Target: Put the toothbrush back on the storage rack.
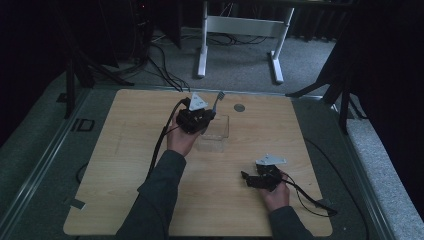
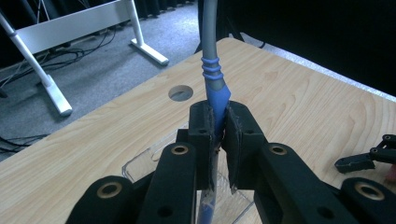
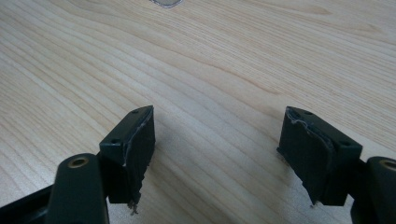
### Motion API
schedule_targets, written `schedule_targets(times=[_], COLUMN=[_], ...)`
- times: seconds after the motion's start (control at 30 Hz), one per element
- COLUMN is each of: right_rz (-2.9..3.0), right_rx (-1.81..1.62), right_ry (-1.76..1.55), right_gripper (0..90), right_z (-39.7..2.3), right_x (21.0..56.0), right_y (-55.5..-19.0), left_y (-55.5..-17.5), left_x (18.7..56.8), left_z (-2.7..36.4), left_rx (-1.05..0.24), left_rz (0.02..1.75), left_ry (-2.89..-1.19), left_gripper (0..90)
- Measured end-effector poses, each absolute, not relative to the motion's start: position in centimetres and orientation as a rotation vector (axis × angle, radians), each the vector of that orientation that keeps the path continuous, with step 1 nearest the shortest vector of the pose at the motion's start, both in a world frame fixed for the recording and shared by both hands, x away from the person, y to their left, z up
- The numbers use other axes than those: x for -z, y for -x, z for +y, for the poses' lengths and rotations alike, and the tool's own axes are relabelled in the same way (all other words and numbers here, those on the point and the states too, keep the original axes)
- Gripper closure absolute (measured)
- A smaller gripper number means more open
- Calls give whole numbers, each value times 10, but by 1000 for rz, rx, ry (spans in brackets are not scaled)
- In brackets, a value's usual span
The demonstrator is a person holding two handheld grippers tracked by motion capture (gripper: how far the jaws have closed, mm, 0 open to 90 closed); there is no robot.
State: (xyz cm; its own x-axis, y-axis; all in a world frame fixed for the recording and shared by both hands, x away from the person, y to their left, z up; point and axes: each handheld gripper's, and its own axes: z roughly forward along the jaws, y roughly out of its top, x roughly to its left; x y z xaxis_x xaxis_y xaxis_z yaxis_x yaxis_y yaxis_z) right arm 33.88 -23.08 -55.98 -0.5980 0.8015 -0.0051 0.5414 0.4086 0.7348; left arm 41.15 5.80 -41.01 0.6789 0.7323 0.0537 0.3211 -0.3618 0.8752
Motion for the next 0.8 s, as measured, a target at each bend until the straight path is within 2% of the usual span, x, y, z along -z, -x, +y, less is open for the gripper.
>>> schedule_targets(times=[0.8], right_rz=[2313], right_rx=[-1009], right_ry=[-1156], right_gripper=[265], right_z=[-231], right_x=[560], right_y=[-339], left_y=[-432], left_x=[432], left_z=[57], left_rx=[-480], left_rz=[901], left_ry=[-2046], left_gripper=[812])
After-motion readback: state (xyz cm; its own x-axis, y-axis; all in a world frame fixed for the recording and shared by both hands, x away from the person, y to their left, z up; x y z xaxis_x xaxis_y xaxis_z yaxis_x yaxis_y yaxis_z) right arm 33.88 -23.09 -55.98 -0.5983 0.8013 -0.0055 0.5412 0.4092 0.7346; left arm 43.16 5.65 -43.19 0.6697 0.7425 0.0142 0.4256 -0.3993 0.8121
